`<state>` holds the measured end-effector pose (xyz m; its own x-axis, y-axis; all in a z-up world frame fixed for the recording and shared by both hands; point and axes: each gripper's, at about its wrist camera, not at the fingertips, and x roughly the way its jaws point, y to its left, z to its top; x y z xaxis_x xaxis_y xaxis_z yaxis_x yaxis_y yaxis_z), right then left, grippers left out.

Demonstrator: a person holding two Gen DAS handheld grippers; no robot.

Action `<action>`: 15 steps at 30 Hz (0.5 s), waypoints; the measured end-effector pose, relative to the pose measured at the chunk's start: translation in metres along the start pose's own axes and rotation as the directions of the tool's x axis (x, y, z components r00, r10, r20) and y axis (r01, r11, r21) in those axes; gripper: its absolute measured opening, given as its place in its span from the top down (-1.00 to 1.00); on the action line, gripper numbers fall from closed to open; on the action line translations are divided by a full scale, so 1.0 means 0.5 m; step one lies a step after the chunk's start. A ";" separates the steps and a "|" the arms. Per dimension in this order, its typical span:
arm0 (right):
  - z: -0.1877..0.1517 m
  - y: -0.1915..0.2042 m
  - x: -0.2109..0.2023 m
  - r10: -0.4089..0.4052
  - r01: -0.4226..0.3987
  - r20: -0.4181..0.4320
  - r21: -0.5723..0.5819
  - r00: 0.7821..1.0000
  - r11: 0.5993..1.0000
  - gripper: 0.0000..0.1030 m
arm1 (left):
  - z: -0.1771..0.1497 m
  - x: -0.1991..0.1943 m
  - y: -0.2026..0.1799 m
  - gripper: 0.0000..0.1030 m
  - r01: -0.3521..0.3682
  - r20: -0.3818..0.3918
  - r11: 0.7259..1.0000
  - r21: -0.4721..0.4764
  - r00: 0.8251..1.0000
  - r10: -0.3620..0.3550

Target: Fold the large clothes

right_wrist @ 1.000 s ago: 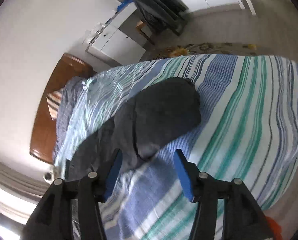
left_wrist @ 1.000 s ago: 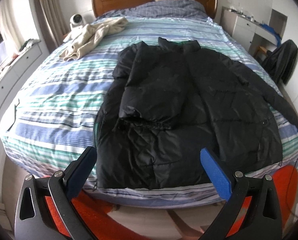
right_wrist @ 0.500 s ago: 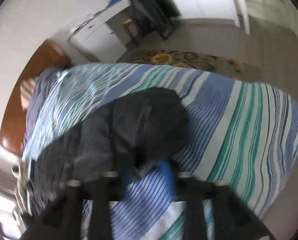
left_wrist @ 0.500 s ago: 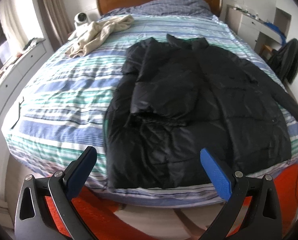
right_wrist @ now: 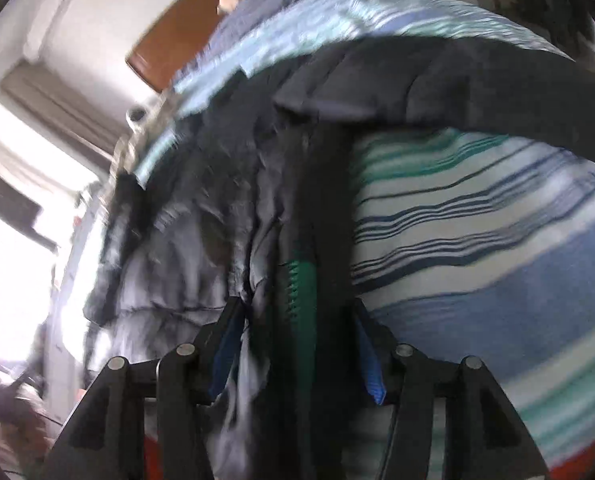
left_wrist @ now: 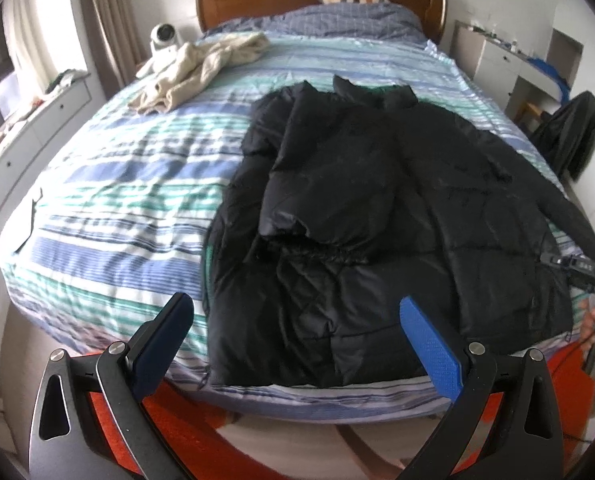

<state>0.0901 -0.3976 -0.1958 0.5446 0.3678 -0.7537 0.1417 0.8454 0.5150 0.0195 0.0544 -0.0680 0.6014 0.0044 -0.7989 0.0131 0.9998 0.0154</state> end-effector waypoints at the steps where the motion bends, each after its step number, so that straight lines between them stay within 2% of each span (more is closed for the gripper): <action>1: 0.005 -0.012 -0.001 0.024 -0.024 0.000 0.015 1.000 1.000 0.62 | -0.003 -0.001 0.004 -0.99 -0.006 0.001 1.000 0.000 1.000 0.006; 3: 0.008 -0.011 -0.031 0.013 -0.013 0.013 -0.006 1.000 1.000 0.71 | -0.012 0.005 0.015 -0.99 -0.019 -0.011 1.000 -0.002 1.000 0.019; 6: -0.023 0.009 -0.083 -0.048 0.052 0.044 -0.075 0.998 0.996 0.74 | -0.021 0.020 0.030 -0.99 -0.017 -0.038 1.000 -0.014 0.999 0.017; 8: -0.039 0.004 -0.086 -0.067 0.070 0.051 -0.062 0.996 0.996 0.75 | -0.020 0.030 0.033 -0.99 0.007 -0.047 1.000 -0.021 0.999 -0.008; 10: -0.048 -0.005 -0.071 -0.073 0.076 0.048 -0.049 0.996 0.996 0.74 | -0.005 0.042 0.029 -0.99 0.065 -0.038 0.998 -0.010 0.997 -0.065; 11: -0.050 -0.003 -0.066 -0.083 0.085 0.054 -0.047 0.995 0.995 0.71 | 0.006 0.051 0.028 -0.99 0.092 -0.031 0.996 0.004 0.995 -0.092; 13: -0.043 0.026 -0.047 -0.107 0.111 0.074 -0.047 0.992 0.993 0.47 | 0.038 0.089 0.034 -0.99 0.137 -0.038 0.990 0.026 0.990 -0.136; 15: -0.050 0.048 -0.067 -0.098 0.106 0.111 -0.067 0.989 0.992 0.30 | 0.074 0.146 0.055 -0.99 0.181 -0.072 0.983 -0.014 0.981 -0.182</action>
<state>0.0547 -0.3798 -0.1682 0.6163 0.2381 -0.7506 0.1427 0.9036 0.4038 0.0932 0.0815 -0.1035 0.5301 -0.1760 -0.8295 0.1110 0.9842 -0.1379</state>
